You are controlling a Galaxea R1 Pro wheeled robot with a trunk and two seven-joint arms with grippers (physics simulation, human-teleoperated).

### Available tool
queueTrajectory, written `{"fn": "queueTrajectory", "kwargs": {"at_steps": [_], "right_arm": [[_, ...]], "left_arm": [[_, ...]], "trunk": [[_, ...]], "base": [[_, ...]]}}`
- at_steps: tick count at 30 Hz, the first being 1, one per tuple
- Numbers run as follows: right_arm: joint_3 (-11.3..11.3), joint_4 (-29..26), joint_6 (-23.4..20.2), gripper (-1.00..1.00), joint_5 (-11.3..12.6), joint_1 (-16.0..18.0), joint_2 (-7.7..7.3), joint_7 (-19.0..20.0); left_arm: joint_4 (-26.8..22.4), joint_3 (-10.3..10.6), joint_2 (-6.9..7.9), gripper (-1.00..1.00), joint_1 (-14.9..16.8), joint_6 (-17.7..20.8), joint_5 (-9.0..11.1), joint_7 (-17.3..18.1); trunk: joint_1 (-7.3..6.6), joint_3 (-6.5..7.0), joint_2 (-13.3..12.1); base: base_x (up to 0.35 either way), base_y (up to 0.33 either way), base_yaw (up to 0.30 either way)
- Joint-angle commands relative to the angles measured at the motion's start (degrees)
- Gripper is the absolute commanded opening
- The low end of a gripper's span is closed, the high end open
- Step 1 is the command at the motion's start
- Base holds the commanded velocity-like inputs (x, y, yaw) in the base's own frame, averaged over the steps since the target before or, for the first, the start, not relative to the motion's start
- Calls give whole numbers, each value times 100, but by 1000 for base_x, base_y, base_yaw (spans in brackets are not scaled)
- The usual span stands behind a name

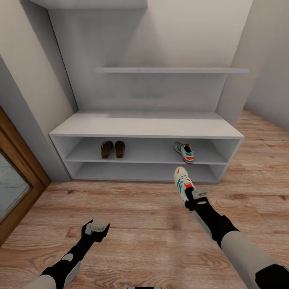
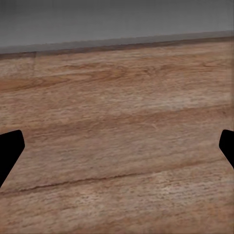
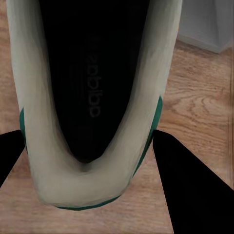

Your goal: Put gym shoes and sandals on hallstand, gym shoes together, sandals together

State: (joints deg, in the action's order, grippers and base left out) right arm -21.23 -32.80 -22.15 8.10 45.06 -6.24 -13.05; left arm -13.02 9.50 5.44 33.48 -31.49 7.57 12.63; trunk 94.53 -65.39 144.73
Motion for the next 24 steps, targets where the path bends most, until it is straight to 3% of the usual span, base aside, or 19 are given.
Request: {"fn": "queueTrajectory", "kwargs": {"at_steps": [1, 13, 21, 24], "right_arm": [[1, -6, -119, -100, 19, 77, 0, 4], [4, -26, -1499, -100, 47, 988, 13, 42], [-1, -36, -2117, -100, 52, 1308, 50, 413], [-3, -37, -2200, -100, 57, 1341, 175, 540]], "left_arm": [[0, 0, 0, 100, -2, 0, 0, 1], [1, -2, 4, 100, -1, 2, -1, 2], [1, -1, 1, 100, -2, 2, -1, 2], [1, -1, 1, 100, -2, 2, -1, 2]], "trunk": [[0, 0, 0], [0, 0, 0], [0, 0, 0], [0, 0, 0]], "base": [[0, 0, 0], [0, 0, 0], [0, 0, 0], [0, 0, 0]]}}
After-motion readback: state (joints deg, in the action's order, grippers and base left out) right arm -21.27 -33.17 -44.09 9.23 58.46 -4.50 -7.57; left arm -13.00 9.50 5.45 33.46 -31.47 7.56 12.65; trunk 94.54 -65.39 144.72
